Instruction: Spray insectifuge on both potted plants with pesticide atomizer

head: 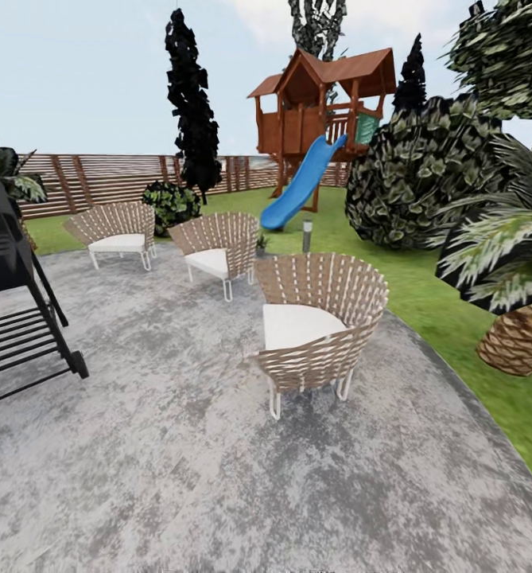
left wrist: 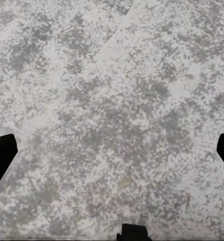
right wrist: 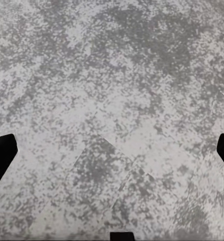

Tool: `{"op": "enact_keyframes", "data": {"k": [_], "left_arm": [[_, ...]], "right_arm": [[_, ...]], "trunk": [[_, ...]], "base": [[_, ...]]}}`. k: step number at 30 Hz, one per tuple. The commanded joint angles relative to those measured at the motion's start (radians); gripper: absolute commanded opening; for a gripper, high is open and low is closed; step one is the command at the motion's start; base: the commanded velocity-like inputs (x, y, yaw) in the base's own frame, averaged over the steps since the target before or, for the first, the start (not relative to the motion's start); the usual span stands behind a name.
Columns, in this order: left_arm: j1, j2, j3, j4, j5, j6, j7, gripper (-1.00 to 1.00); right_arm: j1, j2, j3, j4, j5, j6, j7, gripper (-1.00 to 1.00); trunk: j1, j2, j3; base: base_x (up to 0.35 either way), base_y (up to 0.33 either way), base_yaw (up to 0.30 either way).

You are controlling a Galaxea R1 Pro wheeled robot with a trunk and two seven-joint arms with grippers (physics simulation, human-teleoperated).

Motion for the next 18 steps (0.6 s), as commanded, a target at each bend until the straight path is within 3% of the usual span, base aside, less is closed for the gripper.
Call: {"op": "enact_keyframes", "data": {"k": [1,6,18], "left_arm": [[-0.001,0.0,0.01,0.001,0.013,-0.005,-0.001,1.0],[-0.001,0.001,0.029,0.002,0.036,-0.009,-0.002,1.0],[-0.001,-0.005,0.028,0.002,0.035,-0.009,-0.002,1.0]], "right_arm": [[0.0,0.0,0.0,0.0,0.0,-0.003,-0.001,1.0],[0.0,0.0,0.0,-0.001,0.0,-0.002,-0.001,1.0],[0.0,-0.001,0.001,-0.001,0.0,-0.002,0.0,1.0]], "trunk": [[0.0,-0.001,-0.002],[0.0,-0.001,-0.008],[0.0,-0.001,-0.02]], "base": [[-0.146,0.282,0.215],[-0.149,0.282,0.216],[-0.161,0.282,0.224]]}}
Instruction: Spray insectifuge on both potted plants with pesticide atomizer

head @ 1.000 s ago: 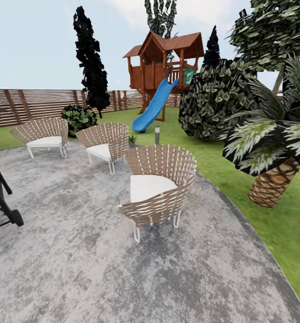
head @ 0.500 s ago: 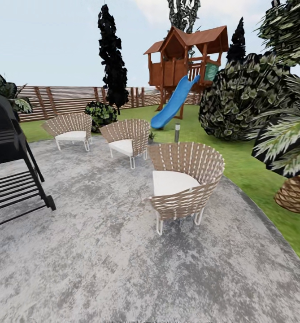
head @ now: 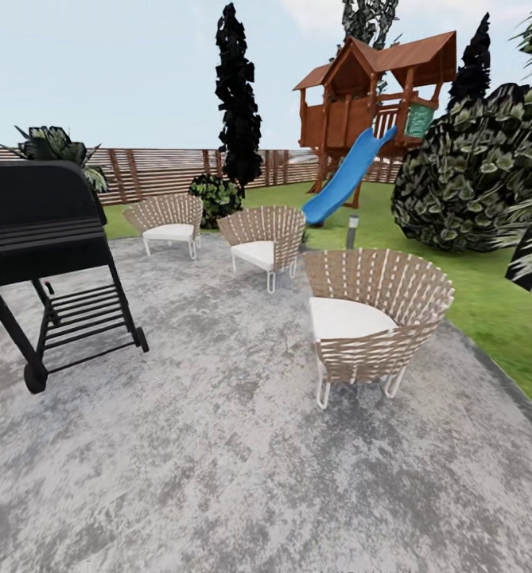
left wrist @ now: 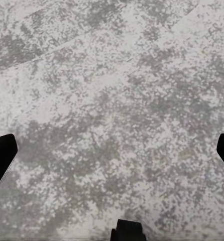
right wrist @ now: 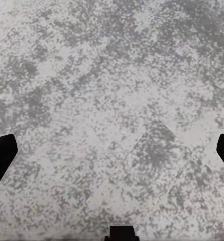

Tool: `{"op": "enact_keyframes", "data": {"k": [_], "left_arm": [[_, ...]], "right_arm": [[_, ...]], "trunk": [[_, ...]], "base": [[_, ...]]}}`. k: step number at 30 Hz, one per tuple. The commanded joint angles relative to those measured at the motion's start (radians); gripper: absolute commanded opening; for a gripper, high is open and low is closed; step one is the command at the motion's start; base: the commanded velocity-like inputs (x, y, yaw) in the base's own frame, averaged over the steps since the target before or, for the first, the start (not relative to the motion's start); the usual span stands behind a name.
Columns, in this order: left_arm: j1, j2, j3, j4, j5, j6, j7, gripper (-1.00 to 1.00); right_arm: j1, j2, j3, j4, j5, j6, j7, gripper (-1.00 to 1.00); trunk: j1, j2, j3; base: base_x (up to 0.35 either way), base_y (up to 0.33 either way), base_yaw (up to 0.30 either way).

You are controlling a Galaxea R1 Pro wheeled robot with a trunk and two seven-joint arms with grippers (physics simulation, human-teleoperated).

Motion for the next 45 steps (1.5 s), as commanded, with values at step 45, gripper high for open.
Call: {"op": "enact_keyframes", "data": {"k": [45], "left_arm": [[-0.001,-0.012,0.001,0.001,0.009,-0.002,0.002,1.0]], "right_arm": [[0.0,0.0,0.0,0.002,0.004,-0.003,-0.001,1.0]], "trunk": [[0.0,-0.001,-0.042]], "base": [[-0.102,0.219,0.24]]}}
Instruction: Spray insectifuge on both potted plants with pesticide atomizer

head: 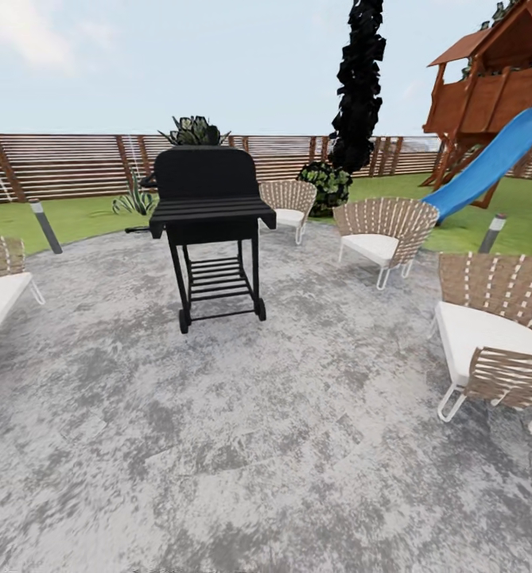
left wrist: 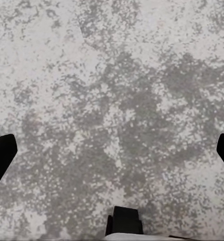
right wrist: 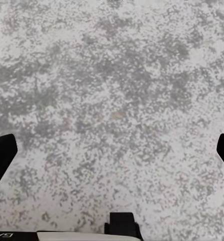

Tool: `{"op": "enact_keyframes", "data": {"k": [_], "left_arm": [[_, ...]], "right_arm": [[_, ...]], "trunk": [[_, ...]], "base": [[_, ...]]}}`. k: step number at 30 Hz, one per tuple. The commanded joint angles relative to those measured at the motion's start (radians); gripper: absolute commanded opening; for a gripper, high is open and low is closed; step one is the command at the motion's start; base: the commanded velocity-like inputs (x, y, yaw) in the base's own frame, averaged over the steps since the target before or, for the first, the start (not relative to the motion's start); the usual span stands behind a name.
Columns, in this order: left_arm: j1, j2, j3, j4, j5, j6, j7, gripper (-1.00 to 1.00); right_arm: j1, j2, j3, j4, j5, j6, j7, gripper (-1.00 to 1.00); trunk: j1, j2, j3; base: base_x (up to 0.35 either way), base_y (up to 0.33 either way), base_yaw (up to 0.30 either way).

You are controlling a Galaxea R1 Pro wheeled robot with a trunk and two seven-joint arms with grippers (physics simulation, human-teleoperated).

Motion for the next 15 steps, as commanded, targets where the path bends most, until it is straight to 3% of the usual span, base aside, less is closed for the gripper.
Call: {"op": "enact_keyframes", "data": {"k": [1,12,15], "left_arm": [[-0.001,-0.005,0.0,0.001,0.006,-0.004,-0.001,1.0],[0.0,-0.009,-0.002,0.0,0.005,-0.004,-0.002,1.0],[0.0,-0.009,-0.001,0.0,0.006,-0.004,-0.002,1.0]], "right_arm": [[0.0,0.0,0.0,0.0,0.001,-0.003,-0.001,1.0],[0.0,0.0,0.0,0.0,0.0,-0.003,-0.001,1.0],[-0.001,0.0,0.0,-0.001,0.0,-0.003,-0.001,1.0]], "trunk": [[0.0,0.0,-0.002],[0.0,0.0,-0.011],[0.011,-0.021,-0.023]], "base": [[0.0,0.001,0.253],[0.0,0.0,0.253],[0.0,0.0,0.247]]}}
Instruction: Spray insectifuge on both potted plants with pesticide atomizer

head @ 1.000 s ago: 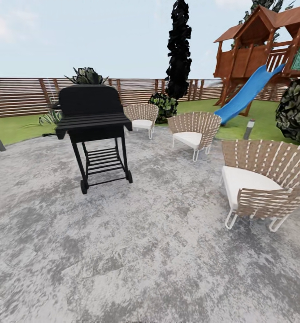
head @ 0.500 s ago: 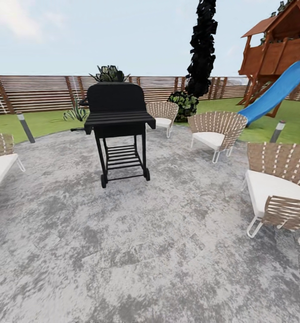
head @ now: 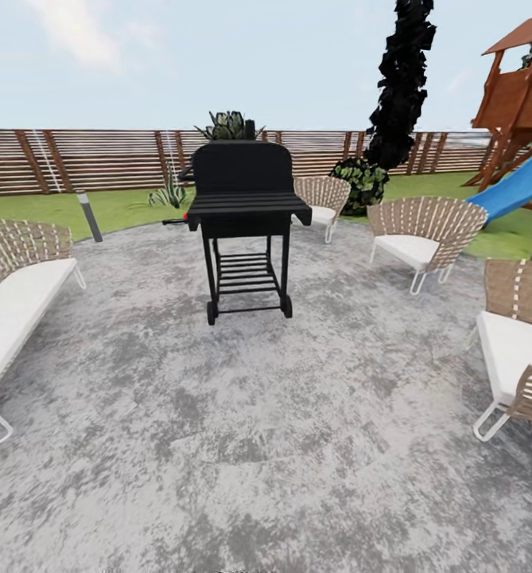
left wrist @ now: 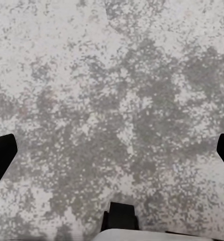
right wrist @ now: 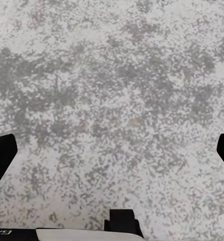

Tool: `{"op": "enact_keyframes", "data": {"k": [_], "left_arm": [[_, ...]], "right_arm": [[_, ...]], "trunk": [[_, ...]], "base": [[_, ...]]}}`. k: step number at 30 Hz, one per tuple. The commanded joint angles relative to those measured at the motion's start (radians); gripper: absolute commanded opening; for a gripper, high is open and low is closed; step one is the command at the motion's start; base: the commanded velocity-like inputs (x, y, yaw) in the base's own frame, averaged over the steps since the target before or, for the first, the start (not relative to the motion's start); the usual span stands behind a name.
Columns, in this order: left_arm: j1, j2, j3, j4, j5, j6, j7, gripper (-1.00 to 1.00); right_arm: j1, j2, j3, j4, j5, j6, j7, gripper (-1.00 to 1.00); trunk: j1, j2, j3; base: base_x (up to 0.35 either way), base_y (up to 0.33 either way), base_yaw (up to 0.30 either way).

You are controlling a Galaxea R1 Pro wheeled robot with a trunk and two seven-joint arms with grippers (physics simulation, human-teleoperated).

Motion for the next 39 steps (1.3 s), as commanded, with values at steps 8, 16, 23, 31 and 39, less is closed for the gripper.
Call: {"op": "enact_keyframes", "data": {"k": [8,16,23,31,39], "left_arm": [[-0.002,0.002,0.001,0.001,0.006,-0.003,0.0,1.0],[-0.002,0.003,0.002,0.001,0.007,-0.002,0.001,1.0],[-0.002,0.003,0.002,0.001,0.007,-0.002,0.003,1.0],[-0.002,0.003,0.002,0.001,0.007,-0.002,0.007,1.0],[-0.011,0.011,0.002,0.0,0.002,0.003,0.013,1.0]], "right_arm": [[0.0,0.0,0.001,0.0,0.002,-0.003,-0.001,1.0],[0.0,0.003,0.003,0.0,0.001,-0.003,-0.001,1.0],[0.0,0.004,0.003,0.0,0.0,-0.003,-0.001,1.0],[0.0,0.005,0.003,0.002,0.0,-0.003,-0.001,1.0],[-0.001,-0.012,0.0,-0.016,-0.001,-0.005,-0.001,1.0]], "trunk": [[0.031,-0.057,-0.034],[0.061,-0.113,-0.061],[0.088,-0.162,-0.083],[0.119,-0.218,-0.108],[0.15,-0.274,-0.134]], "base": [[0.0,0.0,0.23],[0.0,0.0,0.271],[0.0,0.0,0.282],[0.0,0.0,0.281],[0.0,0.0,0.282]]}}
